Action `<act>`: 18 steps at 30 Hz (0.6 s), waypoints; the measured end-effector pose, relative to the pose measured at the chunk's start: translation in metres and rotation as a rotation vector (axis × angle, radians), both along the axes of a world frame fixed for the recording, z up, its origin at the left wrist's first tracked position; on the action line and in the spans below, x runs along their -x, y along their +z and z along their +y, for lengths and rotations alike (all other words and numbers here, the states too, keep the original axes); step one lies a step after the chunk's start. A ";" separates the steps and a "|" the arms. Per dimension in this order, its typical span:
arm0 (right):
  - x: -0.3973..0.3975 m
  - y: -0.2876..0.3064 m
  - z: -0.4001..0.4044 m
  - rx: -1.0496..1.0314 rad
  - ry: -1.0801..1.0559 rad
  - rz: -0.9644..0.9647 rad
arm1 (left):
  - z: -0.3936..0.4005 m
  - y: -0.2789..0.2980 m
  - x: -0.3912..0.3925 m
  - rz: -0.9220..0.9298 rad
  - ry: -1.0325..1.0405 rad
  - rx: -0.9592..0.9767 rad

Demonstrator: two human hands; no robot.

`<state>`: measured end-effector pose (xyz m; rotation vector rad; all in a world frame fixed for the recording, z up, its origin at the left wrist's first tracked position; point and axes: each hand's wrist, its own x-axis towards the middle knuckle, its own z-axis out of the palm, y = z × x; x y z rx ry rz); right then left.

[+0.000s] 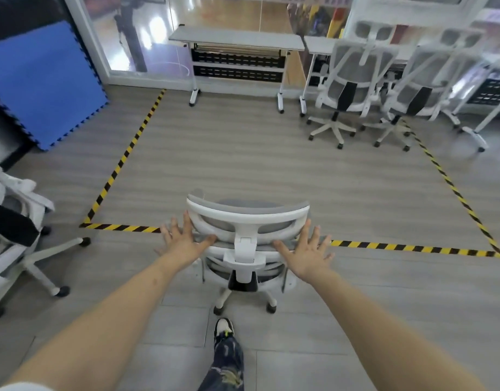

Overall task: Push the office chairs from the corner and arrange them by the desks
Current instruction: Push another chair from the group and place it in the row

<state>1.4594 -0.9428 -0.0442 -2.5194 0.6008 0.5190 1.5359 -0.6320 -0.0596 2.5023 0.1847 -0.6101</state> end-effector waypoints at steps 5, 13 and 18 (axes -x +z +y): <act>-0.093 0.003 -0.037 -0.006 -0.087 0.030 | -0.047 0.008 -0.115 0.005 -0.087 0.024; -0.241 0.009 -0.092 -0.003 -0.108 0.082 | -0.103 0.016 -0.270 0.058 -0.141 -0.024; -0.329 0.001 -0.130 -0.001 -0.131 0.055 | -0.142 0.014 -0.361 0.071 -0.137 -0.041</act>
